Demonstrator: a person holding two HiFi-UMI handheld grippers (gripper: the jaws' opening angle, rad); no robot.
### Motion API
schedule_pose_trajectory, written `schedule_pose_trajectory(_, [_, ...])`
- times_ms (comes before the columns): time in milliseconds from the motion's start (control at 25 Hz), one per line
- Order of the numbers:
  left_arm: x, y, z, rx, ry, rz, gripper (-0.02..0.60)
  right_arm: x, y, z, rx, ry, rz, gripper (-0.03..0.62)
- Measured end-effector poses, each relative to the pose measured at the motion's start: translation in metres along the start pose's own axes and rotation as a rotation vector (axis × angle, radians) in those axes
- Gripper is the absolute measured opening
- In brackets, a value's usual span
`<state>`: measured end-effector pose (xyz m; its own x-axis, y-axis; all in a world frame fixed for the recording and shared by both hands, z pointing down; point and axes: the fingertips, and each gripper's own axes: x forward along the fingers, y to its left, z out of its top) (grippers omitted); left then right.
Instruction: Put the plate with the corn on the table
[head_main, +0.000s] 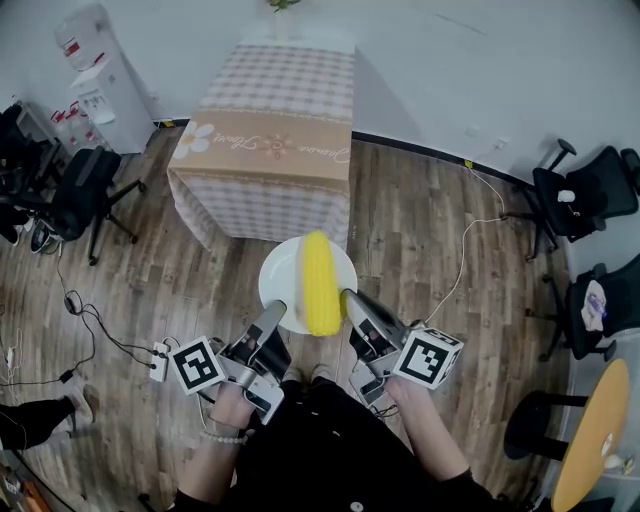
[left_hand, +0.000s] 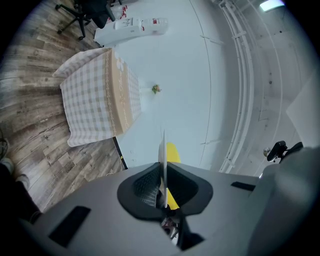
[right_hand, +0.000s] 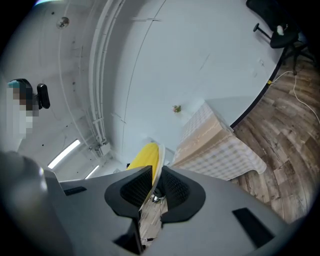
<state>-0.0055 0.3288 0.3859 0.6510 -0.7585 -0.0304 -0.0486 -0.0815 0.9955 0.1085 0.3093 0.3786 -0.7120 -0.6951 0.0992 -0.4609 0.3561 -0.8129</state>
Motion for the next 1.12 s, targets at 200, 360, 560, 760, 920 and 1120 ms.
schedule_pose_trajectory(200, [0.006, -0.002, -0.010, 0.008, -0.021, 0.015, 0.029, -0.009, -0.007, 0.006, 0.011, 0.021, 0.009, 0.087])
schedule_pose_trajectory(360, [0.006, -0.002, -0.017, 0.003, -0.036, 0.022, 0.029, -0.014, -0.008, 0.008, 0.008, 0.034, 0.023, 0.087])
schedule_pose_trajectory(560, [0.009, -0.003, -0.029, 0.003, -0.053, 0.027, 0.029, -0.025, -0.010, 0.011, -0.022, 0.049, 0.030, 0.087])
schedule_pose_trajectory(760, [0.014, -0.003, -0.039, 0.013, -0.061, 0.019, 0.029, -0.034, -0.014, 0.016, -0.036, 0.056, 0.039, 0.087])
schedule_pose_trajectory(920, [0.015, -0.003, -0.045, 0.020, -0.067, 0.020, 0.029, -0.039, -0.016, 0.016, -0.052, 0.057, 0.037, 0.087])
schedule_pose_trajectory(1120, [0.016, -0.002, -0.050, 0.024, -0.072, 0.025, 0.029, -0.044, -0.020, 0.016, -0.043, 0.053, 0.039, 0.087])
